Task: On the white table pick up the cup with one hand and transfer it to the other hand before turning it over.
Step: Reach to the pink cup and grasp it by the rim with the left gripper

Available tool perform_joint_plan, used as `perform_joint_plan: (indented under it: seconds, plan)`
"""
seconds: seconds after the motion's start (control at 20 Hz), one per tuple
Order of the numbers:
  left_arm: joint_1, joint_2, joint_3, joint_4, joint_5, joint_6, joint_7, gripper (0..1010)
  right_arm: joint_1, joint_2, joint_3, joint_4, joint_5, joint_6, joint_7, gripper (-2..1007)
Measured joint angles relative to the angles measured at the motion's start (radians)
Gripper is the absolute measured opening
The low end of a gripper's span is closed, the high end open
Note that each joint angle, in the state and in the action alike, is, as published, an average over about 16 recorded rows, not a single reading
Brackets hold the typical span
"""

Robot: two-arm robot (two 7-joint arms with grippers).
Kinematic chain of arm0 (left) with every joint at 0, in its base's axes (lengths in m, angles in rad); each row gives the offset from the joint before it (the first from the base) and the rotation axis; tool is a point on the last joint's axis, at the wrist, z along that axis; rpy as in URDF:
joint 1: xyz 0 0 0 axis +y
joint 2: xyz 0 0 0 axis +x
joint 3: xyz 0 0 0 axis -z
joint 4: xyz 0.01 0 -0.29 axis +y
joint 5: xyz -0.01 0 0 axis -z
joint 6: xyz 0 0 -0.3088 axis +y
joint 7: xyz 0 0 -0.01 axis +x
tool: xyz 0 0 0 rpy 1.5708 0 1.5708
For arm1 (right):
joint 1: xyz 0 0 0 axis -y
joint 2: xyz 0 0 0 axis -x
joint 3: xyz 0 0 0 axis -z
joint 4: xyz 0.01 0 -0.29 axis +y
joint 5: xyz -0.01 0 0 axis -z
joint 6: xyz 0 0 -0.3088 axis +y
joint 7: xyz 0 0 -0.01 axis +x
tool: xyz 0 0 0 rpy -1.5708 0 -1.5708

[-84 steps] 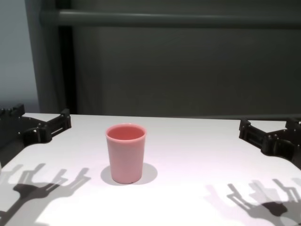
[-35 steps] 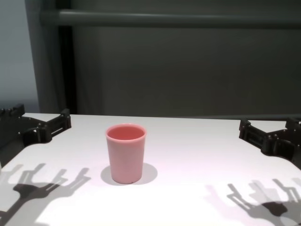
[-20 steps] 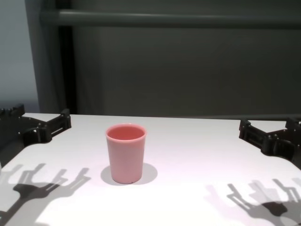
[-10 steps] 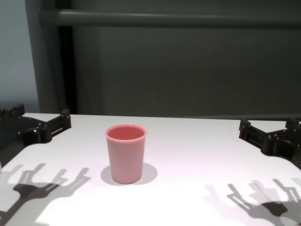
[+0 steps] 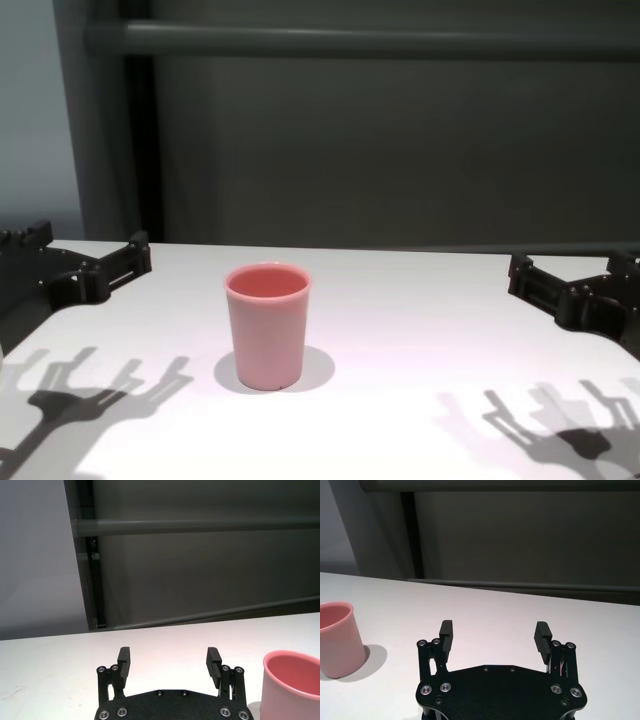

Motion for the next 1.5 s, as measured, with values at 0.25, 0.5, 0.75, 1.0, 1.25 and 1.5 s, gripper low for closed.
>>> perform_joint_plan:
  seconds: [0.25, 0.5, 0.75, 1.0, 1.25, 1.5]
  plan:
    - [-0.005, 0.013, 0.002, -0.008, 0.013, 0.006, -0.025, 1003, 0.0, 0.0, 0.0, 0.0, 0.0, 0.0, 0.0, 1002]
    - [-0.013, 0.045, 0.01, -0.025, 0.048, 0.021, -0.064, 1003, 0.0, 0.0, 0.0, 0.0, 0.0, 0.0, 0.0, 1002]
    - [-0.026, 0.1, 0.029, -0.055, 0.117, 0.052, -0.117, 1003, 0.0, 0.0, 0.0, 0.0, 0.0, 0.0, 0.0, 1002]
    - [-0.043, 0.166, 0.052, -0.096, 0.202, 0.091, -0.165, 1003, 0.0, 0.0, 0.0, 0.0, 0.0, 0.0, 0.0, 1002]
    - [-0.061, 0.229, 0.073, -0.14, 0.287, 0.122, -0.21, 1003, 0.0, 0.0, 0.0, 0.0, 0.0, 0.0, 0.0, 1002]
    - [-0.087, 0.29, 0.093, -0.184, 0.355, 0.134, -0.264, 1003, 0.0, 0.0, 0.0, 0.0, 0.0, 0.0, 0.0, 1002]
